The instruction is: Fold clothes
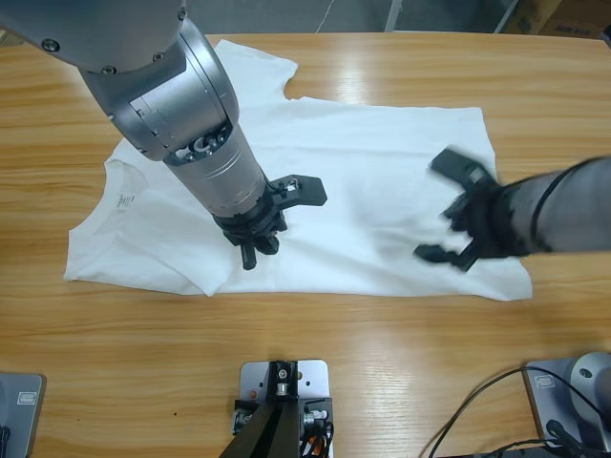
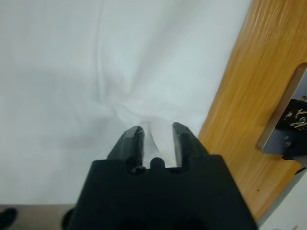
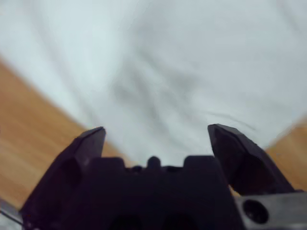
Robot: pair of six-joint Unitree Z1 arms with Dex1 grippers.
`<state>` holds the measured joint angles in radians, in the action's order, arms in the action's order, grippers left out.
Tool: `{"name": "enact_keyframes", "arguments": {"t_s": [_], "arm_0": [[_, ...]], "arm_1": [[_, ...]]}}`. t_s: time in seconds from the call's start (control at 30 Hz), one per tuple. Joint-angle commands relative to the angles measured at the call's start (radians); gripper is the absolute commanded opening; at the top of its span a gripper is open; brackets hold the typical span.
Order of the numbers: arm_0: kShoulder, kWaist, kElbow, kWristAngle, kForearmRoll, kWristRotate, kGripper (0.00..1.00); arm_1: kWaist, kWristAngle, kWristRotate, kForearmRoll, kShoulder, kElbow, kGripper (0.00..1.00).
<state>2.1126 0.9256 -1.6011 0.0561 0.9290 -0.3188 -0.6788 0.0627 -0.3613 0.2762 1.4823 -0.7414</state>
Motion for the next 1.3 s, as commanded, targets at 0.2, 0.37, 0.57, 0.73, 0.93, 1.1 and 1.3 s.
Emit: {"name": "enact_keyframes", "arguments": {"t_s": [0.2, 0.37, 0.57, 0.73, 0.93, 1.1, 1.3], "arm_0": [[-0.040, 0.006, 0.027, -0.070, 0.098, 0.107, 0.959], [-0.042, 0.006, 0.028, -0.076, 0.118, 0.141, 0.968], [-0.040, 0.006, 0.033, -0.076, 0.119, 0.150, 1.000], [-0.032, 0.006, 0.036, -0.076, 0.119, 0.150, 1.000], [-0.021, 0.006, 0.041, -0.075, 0.119, 0.149, 1.000], [-0.014, 0.006, 0.044, -0.072, 0.118, 0.149, 1.000], [-0.007, 0.006, 0.047, -0.070, 0.117, 0.149, 1.000]], "arm_1": [[0.459, 0.017, -0.129, 0.010, 0.104, 0.050, 0.845], [0.483, -0.082, -0.137, -0.080, 0.211, 0.074, 0.721], [0.505, -0.108, -0.142, -0.113, 0.259, 0.089, 0.679], [0.505, -0.120, -0.141, -0.115, 0.258, 0.099, 0.458], [0.505, -0.124, -0.131, -0.114, 0.239, 0.105, 0.191], [0.505, -0.126, -0.119, -0.115, 0.246, 0.106, 0.113], [0.504, -0.063, -0.093, -0.071, 0.157, 0.102, 0.000]]}}
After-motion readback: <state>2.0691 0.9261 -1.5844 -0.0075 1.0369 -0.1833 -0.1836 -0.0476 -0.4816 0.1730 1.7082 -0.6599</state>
